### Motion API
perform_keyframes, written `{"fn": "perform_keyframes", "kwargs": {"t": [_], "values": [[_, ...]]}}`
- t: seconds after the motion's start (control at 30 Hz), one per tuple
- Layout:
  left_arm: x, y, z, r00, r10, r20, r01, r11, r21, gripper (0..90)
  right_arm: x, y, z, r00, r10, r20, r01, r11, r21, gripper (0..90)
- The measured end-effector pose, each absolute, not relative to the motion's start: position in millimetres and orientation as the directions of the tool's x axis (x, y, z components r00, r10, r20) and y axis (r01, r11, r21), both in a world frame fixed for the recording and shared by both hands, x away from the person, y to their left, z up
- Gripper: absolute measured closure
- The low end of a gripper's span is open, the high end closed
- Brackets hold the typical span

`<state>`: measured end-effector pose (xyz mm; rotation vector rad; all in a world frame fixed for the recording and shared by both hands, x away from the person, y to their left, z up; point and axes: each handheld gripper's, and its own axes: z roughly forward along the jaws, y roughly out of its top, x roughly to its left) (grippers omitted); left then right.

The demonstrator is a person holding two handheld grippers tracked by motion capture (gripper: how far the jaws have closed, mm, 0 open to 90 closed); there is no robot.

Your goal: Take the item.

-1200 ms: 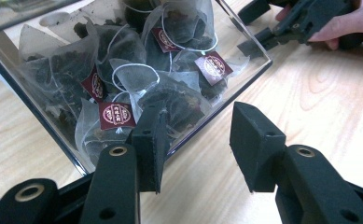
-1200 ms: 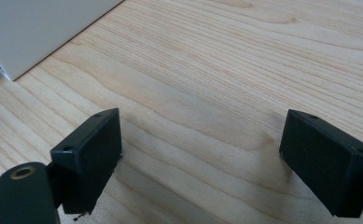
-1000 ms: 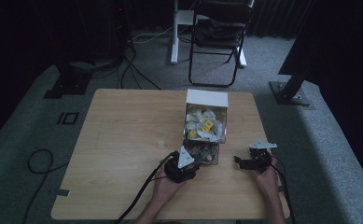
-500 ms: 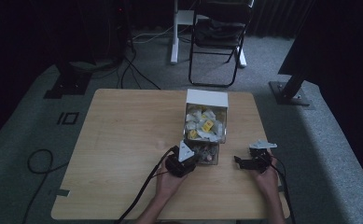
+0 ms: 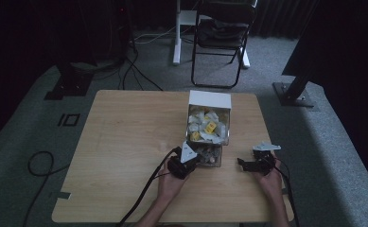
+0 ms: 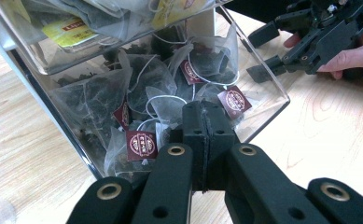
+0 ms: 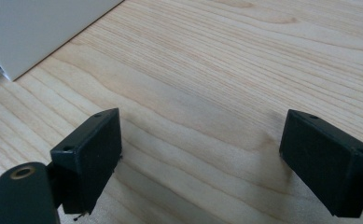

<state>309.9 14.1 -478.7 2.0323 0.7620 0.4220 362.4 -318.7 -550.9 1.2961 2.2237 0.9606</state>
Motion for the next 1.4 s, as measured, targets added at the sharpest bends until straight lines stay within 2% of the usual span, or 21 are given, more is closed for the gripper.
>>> {"fn": "perform_keyframes", "kwargs": {"t": [1.4], "values": [[302,33,-453,0.776,0.630,-0.017,0.322,-0.373,0.870,90.0,362,-319,-551,-0.495,0.869,0.006,0.600,0.337,0.726,12.7]]}}
